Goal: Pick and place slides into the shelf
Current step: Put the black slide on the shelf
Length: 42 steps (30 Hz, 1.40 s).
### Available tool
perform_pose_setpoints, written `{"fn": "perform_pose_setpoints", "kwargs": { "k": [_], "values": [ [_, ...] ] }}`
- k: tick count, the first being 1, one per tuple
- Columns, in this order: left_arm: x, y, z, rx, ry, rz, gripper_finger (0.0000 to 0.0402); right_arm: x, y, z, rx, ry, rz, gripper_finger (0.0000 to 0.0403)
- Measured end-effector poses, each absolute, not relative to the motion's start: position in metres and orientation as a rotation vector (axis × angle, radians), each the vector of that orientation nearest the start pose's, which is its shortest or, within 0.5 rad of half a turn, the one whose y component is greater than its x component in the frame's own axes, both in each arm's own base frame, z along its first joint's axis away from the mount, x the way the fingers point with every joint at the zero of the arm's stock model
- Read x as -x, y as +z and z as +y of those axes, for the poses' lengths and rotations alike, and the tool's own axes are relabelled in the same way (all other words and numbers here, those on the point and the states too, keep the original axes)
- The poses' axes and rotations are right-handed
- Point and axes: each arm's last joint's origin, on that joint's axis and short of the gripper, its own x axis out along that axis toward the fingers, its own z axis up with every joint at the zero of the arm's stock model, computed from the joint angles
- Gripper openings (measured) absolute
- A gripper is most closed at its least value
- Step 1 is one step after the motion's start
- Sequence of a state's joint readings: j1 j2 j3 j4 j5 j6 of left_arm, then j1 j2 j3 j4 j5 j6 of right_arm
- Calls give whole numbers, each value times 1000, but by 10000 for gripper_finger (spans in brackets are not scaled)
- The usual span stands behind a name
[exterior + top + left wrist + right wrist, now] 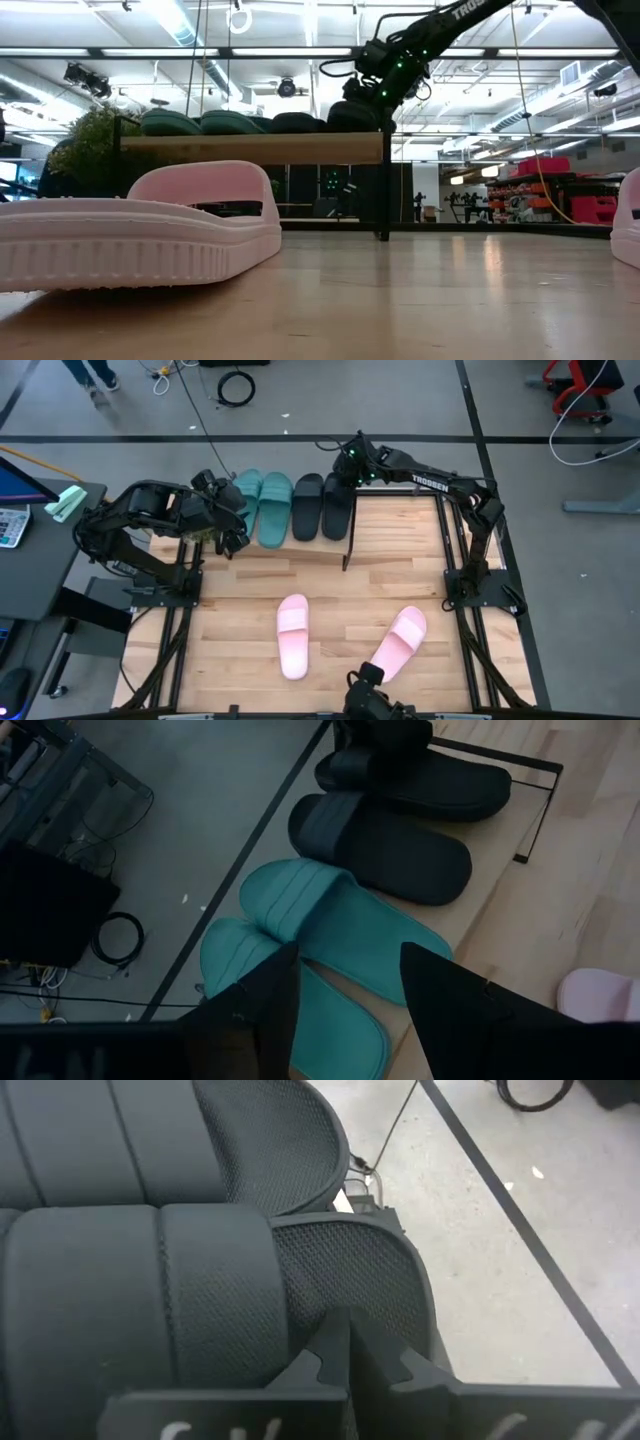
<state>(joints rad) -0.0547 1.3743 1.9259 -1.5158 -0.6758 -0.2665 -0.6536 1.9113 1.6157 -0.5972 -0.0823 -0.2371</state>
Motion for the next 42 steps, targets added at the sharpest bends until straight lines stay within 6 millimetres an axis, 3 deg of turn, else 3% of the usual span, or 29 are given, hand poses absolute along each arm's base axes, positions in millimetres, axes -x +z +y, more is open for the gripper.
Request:
{"fn": "perform_pose_setpoints", "kwargs": {
  "k": [4,12,32,42],
  "values": [
    [-198,468,7,-109,684,826,177,-331,274,-250,-89,-431,871,0],
    [-198,468,7,-109,684,826,180,-316,319,-229,-51,-432,776,0],
    [-198,468,7,-106,686,825,177,-357,316,-155,88,-369,848,0],
    [-198,468,7,-107,686,825,177,-356,313,-149,30,-363,870,0]
  ]
}}
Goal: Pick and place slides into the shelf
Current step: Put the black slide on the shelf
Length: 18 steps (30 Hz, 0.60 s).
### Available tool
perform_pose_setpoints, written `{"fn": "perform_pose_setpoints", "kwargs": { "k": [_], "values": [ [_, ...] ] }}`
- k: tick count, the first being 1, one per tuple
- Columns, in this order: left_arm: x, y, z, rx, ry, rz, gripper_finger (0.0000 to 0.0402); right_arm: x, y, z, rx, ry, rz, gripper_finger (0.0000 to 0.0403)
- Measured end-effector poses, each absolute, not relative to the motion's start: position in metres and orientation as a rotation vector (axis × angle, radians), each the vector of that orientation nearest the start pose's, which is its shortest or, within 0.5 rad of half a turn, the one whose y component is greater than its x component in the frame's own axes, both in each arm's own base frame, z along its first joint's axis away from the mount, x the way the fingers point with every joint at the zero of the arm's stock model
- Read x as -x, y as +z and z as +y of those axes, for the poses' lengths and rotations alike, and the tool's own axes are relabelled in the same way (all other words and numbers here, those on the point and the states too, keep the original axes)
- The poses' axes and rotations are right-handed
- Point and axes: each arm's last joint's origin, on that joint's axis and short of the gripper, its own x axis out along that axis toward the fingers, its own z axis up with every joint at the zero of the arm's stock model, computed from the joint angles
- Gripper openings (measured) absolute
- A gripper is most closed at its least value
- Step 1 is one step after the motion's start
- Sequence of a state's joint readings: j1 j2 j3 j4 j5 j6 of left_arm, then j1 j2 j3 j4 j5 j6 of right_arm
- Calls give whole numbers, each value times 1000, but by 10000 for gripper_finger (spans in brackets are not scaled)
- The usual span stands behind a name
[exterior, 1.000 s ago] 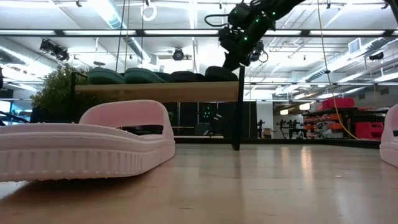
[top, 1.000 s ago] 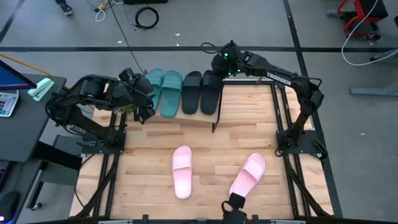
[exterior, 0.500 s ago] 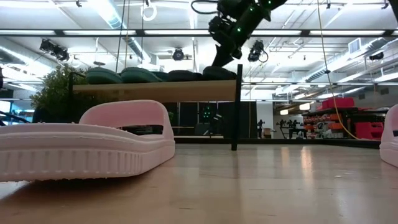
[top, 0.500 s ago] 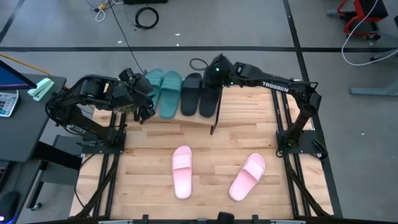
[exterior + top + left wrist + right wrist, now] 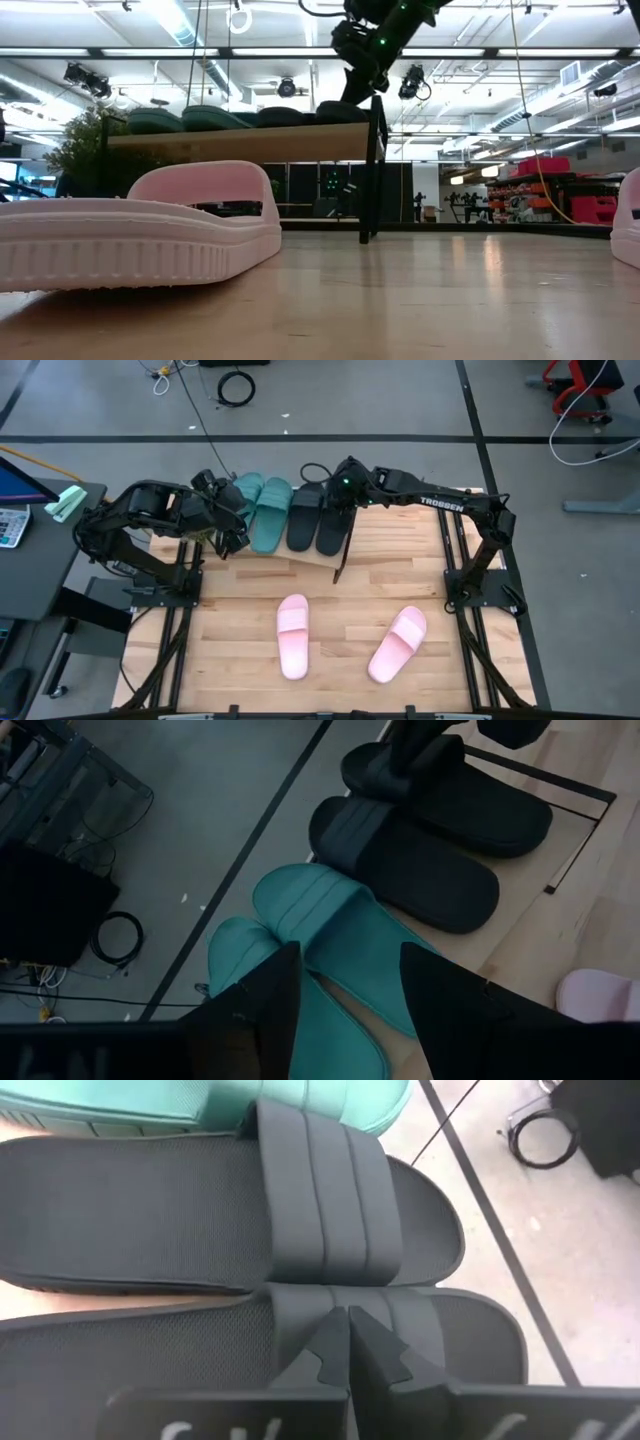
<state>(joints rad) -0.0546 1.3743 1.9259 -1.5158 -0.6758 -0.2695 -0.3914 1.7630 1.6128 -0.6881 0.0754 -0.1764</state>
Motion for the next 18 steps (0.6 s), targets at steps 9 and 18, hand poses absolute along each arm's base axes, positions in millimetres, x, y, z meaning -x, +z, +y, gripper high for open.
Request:
{"fn": "perform_pose_setpoints", "kwargs": {
  "k": [9,18],
  "values": [
    [-198,468,7,-106,686,825,180,-351,309,-149,12,-355,941,0],
    [-198,468,7,-105,686,824,179,-359,294,-152,-5,-329,972,0]
  ]
}}
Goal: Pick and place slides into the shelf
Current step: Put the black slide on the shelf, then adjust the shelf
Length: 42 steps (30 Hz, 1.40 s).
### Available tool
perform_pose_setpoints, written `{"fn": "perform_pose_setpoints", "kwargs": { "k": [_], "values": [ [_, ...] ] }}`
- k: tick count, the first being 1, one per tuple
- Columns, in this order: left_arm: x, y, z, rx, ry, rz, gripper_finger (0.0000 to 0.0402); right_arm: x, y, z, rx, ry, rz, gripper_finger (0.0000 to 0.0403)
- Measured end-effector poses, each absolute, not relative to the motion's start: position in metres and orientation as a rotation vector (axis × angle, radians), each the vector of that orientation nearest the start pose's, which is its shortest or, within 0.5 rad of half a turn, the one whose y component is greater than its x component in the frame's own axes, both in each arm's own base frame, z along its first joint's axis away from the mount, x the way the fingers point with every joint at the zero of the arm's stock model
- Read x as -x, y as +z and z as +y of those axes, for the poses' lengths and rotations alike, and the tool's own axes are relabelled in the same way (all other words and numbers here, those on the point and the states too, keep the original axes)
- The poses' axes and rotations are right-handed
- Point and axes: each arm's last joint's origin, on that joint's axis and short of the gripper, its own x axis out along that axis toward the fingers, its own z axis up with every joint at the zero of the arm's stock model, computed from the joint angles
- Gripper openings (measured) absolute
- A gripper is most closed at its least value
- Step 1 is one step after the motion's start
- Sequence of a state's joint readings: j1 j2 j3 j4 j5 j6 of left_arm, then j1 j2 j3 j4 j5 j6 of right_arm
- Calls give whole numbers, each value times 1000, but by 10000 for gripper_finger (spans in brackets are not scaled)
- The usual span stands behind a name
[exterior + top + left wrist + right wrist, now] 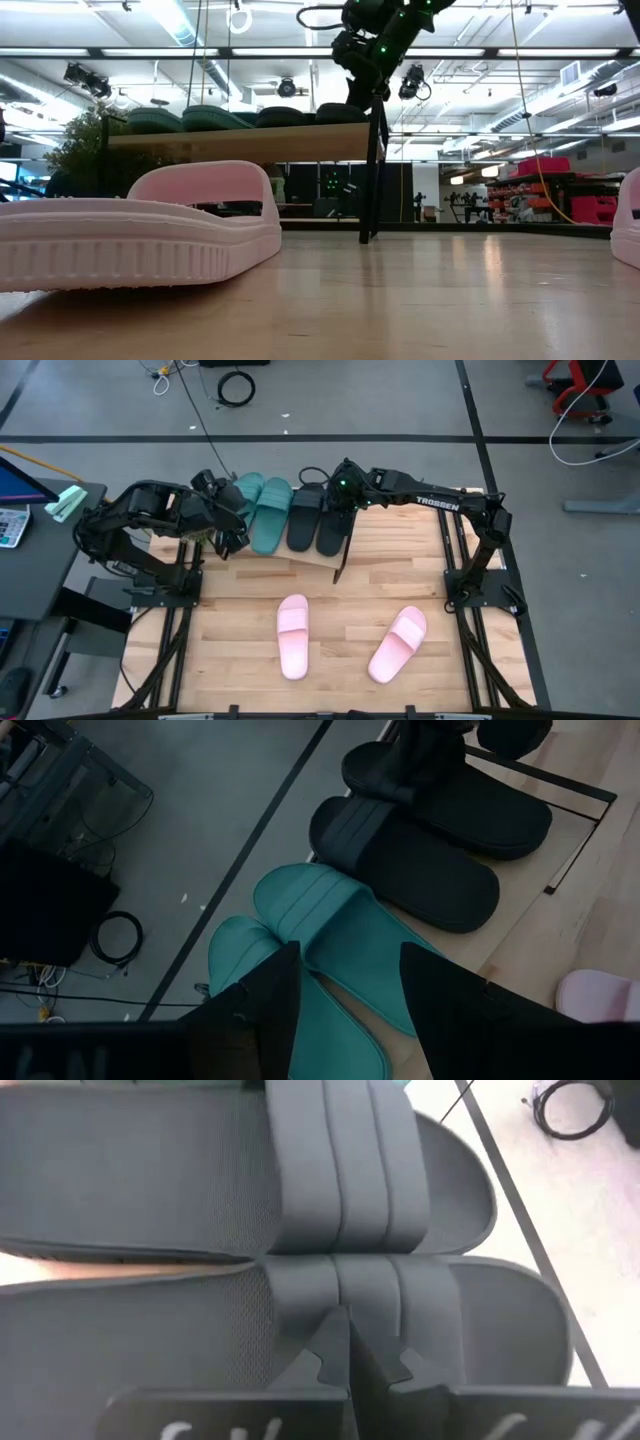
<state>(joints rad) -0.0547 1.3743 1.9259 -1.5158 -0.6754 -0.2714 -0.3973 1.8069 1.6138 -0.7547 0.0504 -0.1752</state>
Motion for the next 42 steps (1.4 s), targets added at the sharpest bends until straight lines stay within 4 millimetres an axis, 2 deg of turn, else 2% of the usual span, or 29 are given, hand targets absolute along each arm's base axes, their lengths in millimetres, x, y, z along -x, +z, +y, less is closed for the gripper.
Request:
{"fn": "perform_pose_setpoints", "kwargs": {
  "k": [5,8,18,25,34,39,42],
  "values": [
    [-198,468,7,-104,687,823,180,-366,279,-155,-15,-317,1007,0],
    [-198,468,7,-102,687,823,177,-368,278,-156,-10,-315,998,0],
    [-198,468,7,-100,688,822,180,-363,301,-147,23,-319,904,10],
    [-198,468,7,-100,688,822,178,-359,310,-143,54,-358,893,46],
    [-198,468,7,-99,689,822,177,-359,311,-143,103,-396,904,103],
    [-198,468,7,-99,689,822,178,-351,329,-143,153,-477,882,115],
    [-198,468,7,-99,689,822,180,-344,352,-137,148,-501,805,114]
  ]
}}
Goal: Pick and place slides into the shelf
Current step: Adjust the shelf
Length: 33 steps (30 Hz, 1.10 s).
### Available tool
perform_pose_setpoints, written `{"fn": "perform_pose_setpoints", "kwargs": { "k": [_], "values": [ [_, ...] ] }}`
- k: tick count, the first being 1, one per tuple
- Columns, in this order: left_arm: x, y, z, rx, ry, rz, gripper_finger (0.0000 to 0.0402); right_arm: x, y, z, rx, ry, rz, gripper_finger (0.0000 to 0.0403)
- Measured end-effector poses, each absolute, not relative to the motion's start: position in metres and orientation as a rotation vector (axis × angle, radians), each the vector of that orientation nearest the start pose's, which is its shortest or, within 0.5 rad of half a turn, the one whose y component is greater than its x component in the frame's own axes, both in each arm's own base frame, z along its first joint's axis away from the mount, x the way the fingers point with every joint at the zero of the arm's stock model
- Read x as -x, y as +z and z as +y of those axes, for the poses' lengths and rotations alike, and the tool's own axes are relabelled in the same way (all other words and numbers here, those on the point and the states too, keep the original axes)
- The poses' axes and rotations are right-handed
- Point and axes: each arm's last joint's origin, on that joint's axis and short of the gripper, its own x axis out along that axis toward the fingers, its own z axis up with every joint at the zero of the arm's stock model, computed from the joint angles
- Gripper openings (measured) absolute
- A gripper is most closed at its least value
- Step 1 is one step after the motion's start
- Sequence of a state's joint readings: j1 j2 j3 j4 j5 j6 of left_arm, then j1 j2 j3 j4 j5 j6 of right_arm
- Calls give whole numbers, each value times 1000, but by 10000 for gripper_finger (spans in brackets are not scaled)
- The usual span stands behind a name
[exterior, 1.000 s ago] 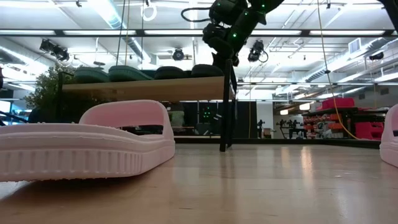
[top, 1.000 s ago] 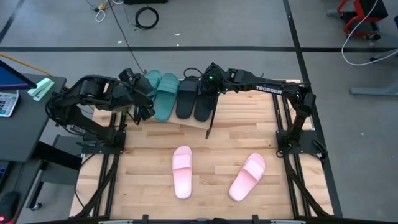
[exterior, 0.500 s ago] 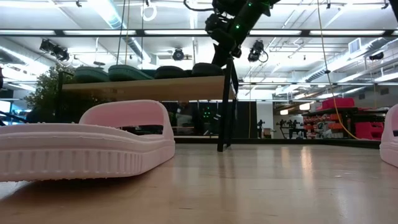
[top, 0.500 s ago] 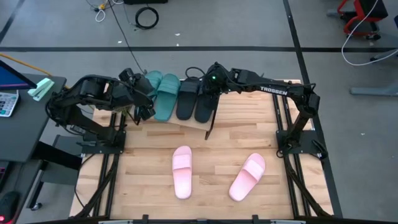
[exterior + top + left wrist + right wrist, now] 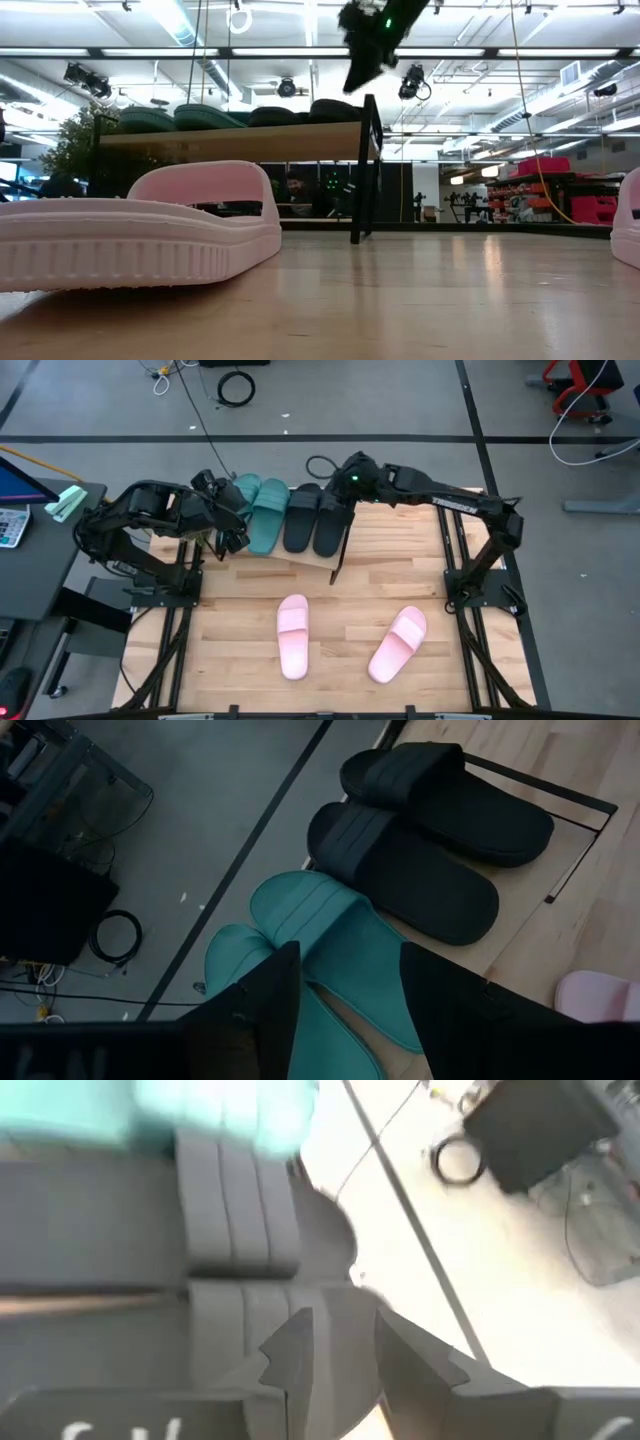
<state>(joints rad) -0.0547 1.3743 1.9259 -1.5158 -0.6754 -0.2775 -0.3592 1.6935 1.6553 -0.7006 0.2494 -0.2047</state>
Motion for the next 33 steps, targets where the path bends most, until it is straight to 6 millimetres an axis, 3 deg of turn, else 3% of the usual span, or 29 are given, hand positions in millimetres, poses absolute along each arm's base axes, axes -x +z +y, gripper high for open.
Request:
{"fn": "perform_pose_setpoints", "kwargs": {
  "k": [4,9,16,20,26,30,33],
  "values": [
    [-198,468,7,-100,688,822,178,-329,378,-119,96,-454,717,110],
    [-198,468,7,-99,688,822,178,-304,397,-88,-94,-349,702,107],
    [-198,468,7,-99,689,822,179,-285,395,-29,-257,-218,872,105],
    [-198,468,7,-90,693,818,177,-295,376,9,-266,-166,939,101],
    [-198,468,7,-51,710,802,180,-311,320,56,-206,-187,1077,94],
    [-198,468,7,-51,709,802,178,-316,283,73,-152,-198,1127,88],
    [-198,468,7,-49,709,797,176,-324,273,76,-138,-185,1034,82]
  ]
}}
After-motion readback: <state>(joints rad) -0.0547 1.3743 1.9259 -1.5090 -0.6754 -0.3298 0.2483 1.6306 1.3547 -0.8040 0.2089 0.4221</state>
